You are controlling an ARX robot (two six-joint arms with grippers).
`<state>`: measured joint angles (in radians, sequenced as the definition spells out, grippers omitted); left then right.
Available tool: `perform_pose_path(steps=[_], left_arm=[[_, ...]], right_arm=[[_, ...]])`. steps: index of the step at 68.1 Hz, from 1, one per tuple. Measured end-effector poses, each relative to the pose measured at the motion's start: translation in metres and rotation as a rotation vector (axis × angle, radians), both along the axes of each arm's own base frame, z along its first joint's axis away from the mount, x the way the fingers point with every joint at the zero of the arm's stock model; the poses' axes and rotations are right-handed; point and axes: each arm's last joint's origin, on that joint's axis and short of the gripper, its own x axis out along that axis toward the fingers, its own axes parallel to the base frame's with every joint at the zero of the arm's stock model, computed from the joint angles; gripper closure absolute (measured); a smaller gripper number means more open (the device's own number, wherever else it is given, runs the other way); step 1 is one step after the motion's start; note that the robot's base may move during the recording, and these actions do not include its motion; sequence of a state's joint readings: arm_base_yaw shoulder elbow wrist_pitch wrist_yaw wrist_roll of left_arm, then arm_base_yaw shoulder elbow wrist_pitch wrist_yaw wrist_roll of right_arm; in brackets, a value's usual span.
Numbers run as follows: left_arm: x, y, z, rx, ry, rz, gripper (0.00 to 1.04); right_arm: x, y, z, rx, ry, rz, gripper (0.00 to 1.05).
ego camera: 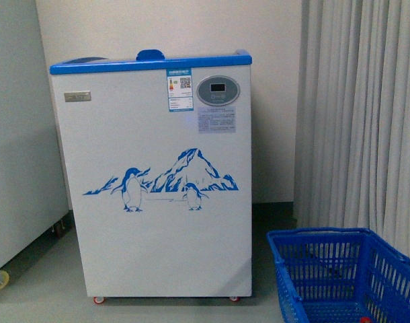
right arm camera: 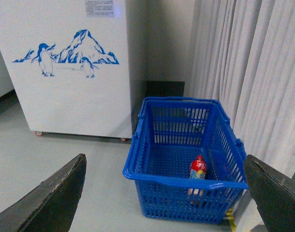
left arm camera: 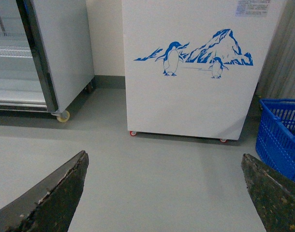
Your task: Put drink in fridge
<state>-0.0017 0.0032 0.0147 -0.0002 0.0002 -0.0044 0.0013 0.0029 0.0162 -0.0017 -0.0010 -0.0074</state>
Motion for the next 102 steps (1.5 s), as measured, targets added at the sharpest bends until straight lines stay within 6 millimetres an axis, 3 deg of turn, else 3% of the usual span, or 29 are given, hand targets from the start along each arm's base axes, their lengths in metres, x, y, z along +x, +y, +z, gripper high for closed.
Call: perform_pose_path(steps=[88, 91, 92, 94, 102], left_arm=[[0.000, 0.000, 0.000, 0.000, 0.000, 0.000, 0.08], [0.000, 0.000, 0.000, 0.000, 0.000, 0.000, 0.08], [0.000, 0.000, 0.000, 0.000, 0.000, 0.001, 0.08], [0.000, 0.000, 0.000, 0.000, 0.000, -0.001, 0.08], [0.000, 0.000, 0.000, 0.000, 0.000, 0.000, 0.08]], right_arm=[[0.000, 0.000, 0.000, 0.000, 0.000, 0.000, 0.08], [0.001, -0.002, -0.001, 0.041, 0.189, -0.088, 0.08], [0.005, -0.007, 0.001, 0.046, 0.358, -0.179, 0.08], [0.015, -0.014, 0.001, 0.048, 0.503, -0.260, 0.08], [0.076, -0.056, -0.023, 0.106, 0.740, -0.455, 0.08]])
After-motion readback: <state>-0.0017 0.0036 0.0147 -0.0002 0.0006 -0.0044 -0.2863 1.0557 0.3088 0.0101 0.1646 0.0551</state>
